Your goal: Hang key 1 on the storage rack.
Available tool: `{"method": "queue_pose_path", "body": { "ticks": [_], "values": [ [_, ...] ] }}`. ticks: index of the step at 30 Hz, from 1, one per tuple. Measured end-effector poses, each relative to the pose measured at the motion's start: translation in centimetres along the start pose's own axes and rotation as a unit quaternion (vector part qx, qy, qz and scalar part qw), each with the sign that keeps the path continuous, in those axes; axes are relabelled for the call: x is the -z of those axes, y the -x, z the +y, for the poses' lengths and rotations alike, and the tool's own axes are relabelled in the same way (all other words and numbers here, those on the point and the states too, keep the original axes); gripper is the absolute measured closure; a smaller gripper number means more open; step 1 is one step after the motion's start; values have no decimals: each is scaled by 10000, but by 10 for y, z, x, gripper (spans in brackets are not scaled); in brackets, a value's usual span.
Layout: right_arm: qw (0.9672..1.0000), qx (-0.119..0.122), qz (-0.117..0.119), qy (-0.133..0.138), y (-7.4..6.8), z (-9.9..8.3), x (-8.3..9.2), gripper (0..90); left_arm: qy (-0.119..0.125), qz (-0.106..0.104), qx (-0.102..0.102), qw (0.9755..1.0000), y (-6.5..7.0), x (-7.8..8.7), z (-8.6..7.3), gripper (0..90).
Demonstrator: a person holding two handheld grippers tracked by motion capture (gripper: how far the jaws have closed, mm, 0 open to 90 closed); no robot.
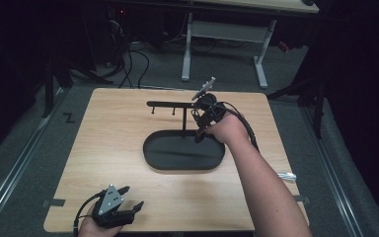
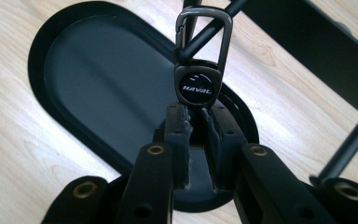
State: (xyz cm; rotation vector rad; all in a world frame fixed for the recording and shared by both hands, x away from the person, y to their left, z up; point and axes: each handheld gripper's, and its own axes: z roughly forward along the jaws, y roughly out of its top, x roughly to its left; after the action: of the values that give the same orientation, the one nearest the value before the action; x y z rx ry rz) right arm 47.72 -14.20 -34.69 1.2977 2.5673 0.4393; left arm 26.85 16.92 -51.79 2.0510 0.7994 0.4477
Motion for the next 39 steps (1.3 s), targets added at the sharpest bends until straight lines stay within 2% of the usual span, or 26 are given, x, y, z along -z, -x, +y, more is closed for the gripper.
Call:
{"method": "queue_pose_path", "body": {
  "ticks": [5, 7, 10, 16, 17, 18, 24, 29, 34, 36, 39],
  "values": [
    [10000, -5, -69, 24, 1, 3, -6, 788, -36, -25, -9, 10000, 0, 0, 0, 296],
    [10000, -16, 33, 12, 0, 3, -7, 745, -26, -22, -17, 10000, 0, -1, 0, 296],
    [10000, 10, 73, 6, 0, 0, -6, 736, -28, -21, -23, 10000, 0, -1, 0, 296],
    [9999, 18, 105, 93, -3, -13, 3, 711, -56, -44, -29, 10000, 1, -2, 0, 296],
    [9999, -69, 111, 93, -4, -16, 5, 704, -58, -38, -37, 10000, 1, -3, 0, 296],
    [9998, 18, 109, 138, -2, -20, 6, 699, -61, -33, -46, 10000, 1, -3, 0, 296],
    [9996, -99, 77, 243, 3, -48, 11, 638, -75, -8, -105, 9999, 2, -5, 0, 294],
    [9992, -285, 92, 255, 15, -81, 4, 575, -25, 35, -132, 9999, 4, -6, 2, 294],
    [9988, -459, 65, 158, 32, -113, -5, 552, 5, 45, -137, 9999, 5, -8, 4, 294],
    [9979, -638, 40, 114, 41, -129, -8, 547, 3, 24, -149, 9999, 5, -9, 5, 294],
    [9972, -740, 2, 67, 51, -147, -12, 540, -32, 14, -180, 9998, 7, -10, 5, 292]
  ]
}}
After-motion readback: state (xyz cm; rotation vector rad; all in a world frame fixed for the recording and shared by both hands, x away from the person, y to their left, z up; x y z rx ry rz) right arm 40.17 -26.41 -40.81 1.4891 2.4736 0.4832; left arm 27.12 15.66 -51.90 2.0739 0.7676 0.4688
